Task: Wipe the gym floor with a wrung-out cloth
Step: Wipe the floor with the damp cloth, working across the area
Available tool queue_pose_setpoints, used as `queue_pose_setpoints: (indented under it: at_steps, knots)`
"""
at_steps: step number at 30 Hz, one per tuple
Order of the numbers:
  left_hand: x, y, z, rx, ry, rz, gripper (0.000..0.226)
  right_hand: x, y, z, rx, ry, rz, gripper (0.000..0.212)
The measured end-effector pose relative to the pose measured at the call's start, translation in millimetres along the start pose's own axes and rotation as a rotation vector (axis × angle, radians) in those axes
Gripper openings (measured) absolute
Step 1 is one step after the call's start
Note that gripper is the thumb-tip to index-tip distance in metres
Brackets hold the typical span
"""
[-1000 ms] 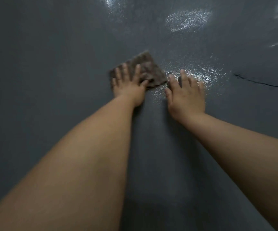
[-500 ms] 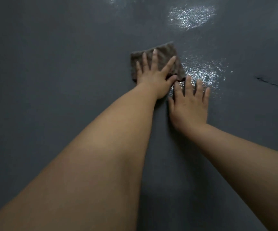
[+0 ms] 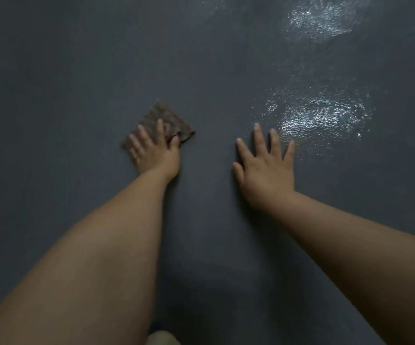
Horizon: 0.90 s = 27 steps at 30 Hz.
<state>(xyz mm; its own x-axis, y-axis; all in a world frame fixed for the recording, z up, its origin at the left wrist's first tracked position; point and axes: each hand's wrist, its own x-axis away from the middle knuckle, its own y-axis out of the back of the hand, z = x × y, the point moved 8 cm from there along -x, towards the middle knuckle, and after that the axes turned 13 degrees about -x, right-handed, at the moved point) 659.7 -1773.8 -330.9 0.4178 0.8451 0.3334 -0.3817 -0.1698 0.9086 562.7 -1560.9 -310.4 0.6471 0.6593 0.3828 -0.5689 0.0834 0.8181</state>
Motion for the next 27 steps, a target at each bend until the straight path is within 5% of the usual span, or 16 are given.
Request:
queue_pose_setpoints:
  at_steps: [4,9,13,20,24,27]
  knots:
    - [25.2,-34.6,92.7,0.070,0.308,0.098,0.059,17.3,-11.9,6.6,0.004,0.034,0.024,0.056]
    - [50.0,-39.2,85.9,0.141,0.378,0.138,0.058,32.3,-2.1,-22.4,-0.027,-0.020,-0.037,0.054]
    - [80.1,-30.1,22.4,0.087,0.199,0.111,0.059,43.2,8.5,-49.4,-0.070,-0.104,-0.099,0.053]
    - [184.6,-23.4,-126.8,-0.086,-0.511,0.041,0.061,58.2,21.1,-64.0,-0.155,-0.184,-0.176,0.051]
    - [174.2,-25.8,-103.4,-0.121,-0.512,0.032,0.059,72.4,8.6,-46.5,-0.117,-0.114,-0.105,0.052]
    - [161.7,-39.8,-45.0,-0.074,-0.329,0.060,0.060,87.8,-9.2,-24.5,-0.066,-0.017,-0.024,0.052]
